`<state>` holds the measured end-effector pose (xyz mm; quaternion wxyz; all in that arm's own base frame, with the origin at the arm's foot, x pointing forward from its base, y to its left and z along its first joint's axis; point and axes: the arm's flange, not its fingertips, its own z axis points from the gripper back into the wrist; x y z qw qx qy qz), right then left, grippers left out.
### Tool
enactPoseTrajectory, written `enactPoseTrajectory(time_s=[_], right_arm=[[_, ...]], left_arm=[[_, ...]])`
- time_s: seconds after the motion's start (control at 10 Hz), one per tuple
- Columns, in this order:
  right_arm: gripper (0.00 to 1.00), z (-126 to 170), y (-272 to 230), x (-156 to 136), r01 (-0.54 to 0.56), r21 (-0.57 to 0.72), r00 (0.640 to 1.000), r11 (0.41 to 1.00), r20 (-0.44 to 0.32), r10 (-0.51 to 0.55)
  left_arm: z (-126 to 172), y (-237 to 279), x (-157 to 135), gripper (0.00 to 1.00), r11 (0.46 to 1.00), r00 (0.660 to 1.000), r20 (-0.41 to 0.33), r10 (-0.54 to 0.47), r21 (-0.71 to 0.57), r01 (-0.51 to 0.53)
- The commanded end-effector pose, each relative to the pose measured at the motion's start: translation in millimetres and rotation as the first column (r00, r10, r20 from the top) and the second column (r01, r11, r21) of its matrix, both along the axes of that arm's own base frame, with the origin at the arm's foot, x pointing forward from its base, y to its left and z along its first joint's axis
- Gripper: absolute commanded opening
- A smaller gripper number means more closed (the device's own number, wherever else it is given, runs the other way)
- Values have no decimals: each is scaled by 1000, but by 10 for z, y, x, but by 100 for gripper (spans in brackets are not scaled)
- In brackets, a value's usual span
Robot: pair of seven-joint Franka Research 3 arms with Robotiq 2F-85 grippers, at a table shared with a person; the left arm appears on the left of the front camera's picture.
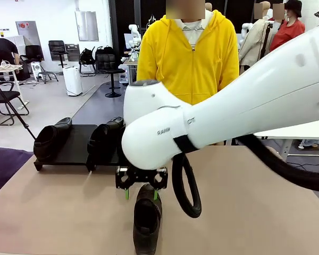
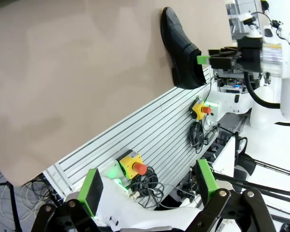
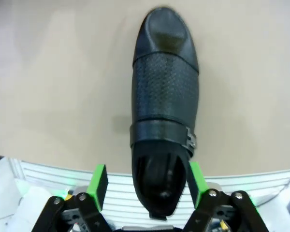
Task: Organize the shoes by placing them on the stand.
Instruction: Pick up one Shoe and place it in the middle of the table.
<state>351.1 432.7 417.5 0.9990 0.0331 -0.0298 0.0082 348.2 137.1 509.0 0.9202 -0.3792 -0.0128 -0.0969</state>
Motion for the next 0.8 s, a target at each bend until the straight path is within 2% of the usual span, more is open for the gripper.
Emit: enactPoseTrajectory(time_s=[0.0, 0.1, 0.2, 0.3, 0.4, 0.5, 0.7], right_arm=[[100, 555, -632, -298, -92, 32, 996, 995, 7, 92], [100, 833, -1024, -450, -153, 71, 988, 986, 7, 153], [100, 1045, -1526, -608, -149, 147, 989, 978, 2, 151], [100, 1161, -1977, -740, -104, 210, 994, 972, -3, 107], [100, 1252, -2354, -928, -102, 308, 995, 946, 40, 94], [100, 1326, -2700, -1135, -69, 342, 996, 937, 72, 47], [100, 1319, -3449, -1554, 11, 504, 983, 863, 153, -102]], left_arm=[[4, 21, -32, 100, 1000, 1000, 4, -14, 6, 14], [4, 21, -32, 100, 1000, 1000, 4, -14, 6, 14], [4, 21, -32, 100, 1000, 1000, 4, -14, 6, 14], [4, 21, -32, 100, 1000, 1000, 4, -14, 6, 14], [4, 21, -32, 100, 1000, 1000, 4, -14, 6, 14], [4, 21, -32, 100, 1000, 1000, 4, -14, 6, 14], [4, 21, -32, 100, 1000, 1000, 4, -14, 6, 14]])
